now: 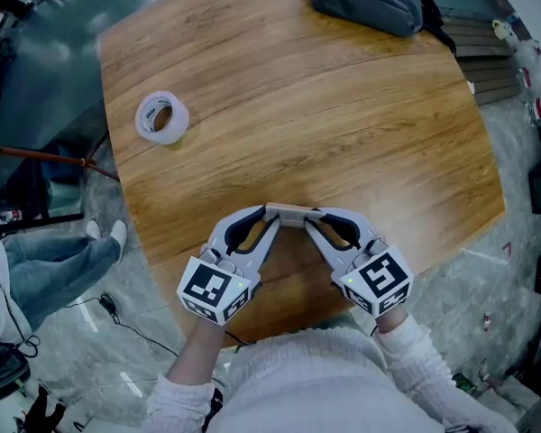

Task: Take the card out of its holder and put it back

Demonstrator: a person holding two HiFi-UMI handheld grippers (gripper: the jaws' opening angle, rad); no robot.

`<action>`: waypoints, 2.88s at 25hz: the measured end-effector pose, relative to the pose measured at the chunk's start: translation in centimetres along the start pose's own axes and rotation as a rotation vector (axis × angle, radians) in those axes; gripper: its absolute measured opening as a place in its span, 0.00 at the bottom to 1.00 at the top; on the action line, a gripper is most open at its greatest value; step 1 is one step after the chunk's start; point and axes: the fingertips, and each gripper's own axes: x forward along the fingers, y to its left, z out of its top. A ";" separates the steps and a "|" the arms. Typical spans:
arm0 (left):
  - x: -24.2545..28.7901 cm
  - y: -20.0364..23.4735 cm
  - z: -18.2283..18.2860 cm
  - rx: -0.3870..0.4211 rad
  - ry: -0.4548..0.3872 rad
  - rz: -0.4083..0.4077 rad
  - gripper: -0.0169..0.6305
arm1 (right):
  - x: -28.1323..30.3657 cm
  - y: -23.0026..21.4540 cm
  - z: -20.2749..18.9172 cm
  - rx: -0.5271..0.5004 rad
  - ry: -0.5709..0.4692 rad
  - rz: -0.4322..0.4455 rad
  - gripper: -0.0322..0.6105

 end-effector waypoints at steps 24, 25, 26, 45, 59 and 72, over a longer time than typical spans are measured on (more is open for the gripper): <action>-3.9 -2.6 6.4 0.067 -0.165 0.054 0.16 | -3.5 2.7 5.9 -0.108 -0.120 -0.006 0.15; -4.2 -2.8 6.6 0.069 -0.175 0.057 0.16 | -3.7 2.8 6.1 -0.113 -0.124 -0.005 0.15; -4.4 -3.0 6.8 0.072 -0.183 0.060 0.16 | -4.0 3.0 6.4 -0.116 -0.129 -0.005 0.15; -7.9 -8.0 7.5 0.121 -0.223 0.064 0.13 | -8.7 6.0 6.7 -0.124 -0.190 0.005 0.16; -8.3 -8.1 7.8 0.147 -0.221 0.089 0.11 | -8.9 6.4 7.3 -0.150 -0.195 0.016 0.16; -8.0 -8.1 7.6 0.105 -0.232 0.069 0.11 | -8.9 6.2 7.0 -0.141 -0.192 0.021 0.16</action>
